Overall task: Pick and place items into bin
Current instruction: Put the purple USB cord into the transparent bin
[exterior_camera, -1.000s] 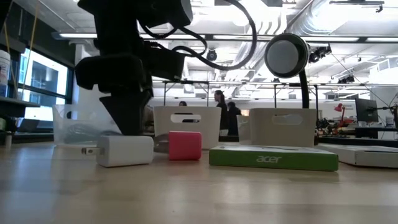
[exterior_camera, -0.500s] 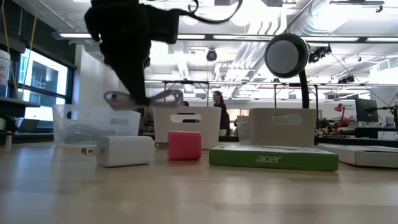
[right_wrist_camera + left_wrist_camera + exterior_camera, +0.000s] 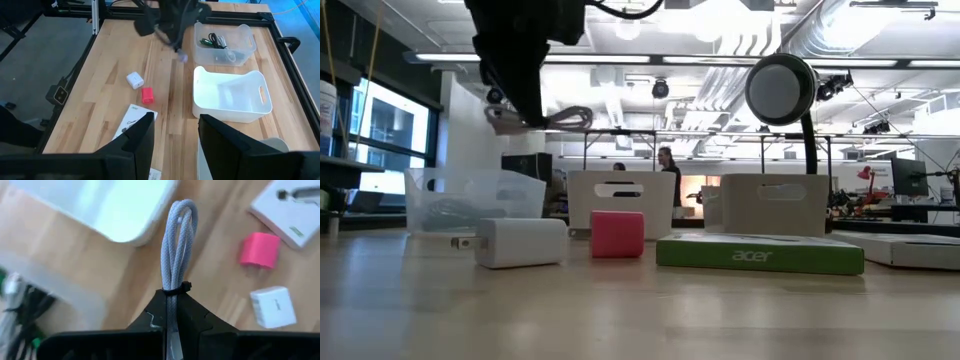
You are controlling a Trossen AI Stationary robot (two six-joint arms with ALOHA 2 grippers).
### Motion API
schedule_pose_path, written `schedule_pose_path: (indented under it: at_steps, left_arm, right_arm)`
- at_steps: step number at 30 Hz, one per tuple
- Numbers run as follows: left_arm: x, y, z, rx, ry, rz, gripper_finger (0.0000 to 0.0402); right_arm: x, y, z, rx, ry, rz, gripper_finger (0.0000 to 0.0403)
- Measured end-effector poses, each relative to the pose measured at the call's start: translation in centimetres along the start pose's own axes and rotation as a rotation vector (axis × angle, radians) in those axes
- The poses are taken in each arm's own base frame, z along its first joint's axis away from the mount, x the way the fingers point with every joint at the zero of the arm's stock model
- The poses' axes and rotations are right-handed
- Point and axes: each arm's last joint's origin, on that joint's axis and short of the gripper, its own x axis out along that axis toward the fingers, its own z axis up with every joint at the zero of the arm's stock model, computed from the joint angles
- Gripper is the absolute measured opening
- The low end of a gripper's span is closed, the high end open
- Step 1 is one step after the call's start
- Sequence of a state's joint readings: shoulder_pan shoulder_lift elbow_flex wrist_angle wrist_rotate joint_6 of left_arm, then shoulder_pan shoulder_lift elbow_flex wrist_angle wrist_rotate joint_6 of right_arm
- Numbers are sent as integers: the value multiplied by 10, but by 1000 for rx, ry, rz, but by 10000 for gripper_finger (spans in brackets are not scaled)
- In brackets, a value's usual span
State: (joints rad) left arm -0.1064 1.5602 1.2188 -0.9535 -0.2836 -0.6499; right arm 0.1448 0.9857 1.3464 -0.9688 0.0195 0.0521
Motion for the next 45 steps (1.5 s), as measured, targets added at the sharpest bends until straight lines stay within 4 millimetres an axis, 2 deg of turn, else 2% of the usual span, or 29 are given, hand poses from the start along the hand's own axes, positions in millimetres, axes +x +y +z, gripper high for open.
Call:
schedule_pose_path:
  at_steps: [10,16,22,34,38,45]
  left_arm:
    - [-13,59,9,-140,60,143,1]
    - [-10,99,18,-255,97,217,1]
    - [-4,131,25,-320,140,245,2]
    - [-2,155,21,-180,238,271,1]
    - [11,157,10,-106,302,272,1]
    - [38,155,-7,-123,327,215,1]
  right_arm:
    - [0,0,0,0,-1,0,145]
    - [0,0,0,0,-1,0,145]
    - [0,0,0,0,0,2,145]
    - [0,0,-4,17,41,1,145]
    - [0,0,-4,18,40,-4,145]
    - [0,0,-3,18,35,-4,145]
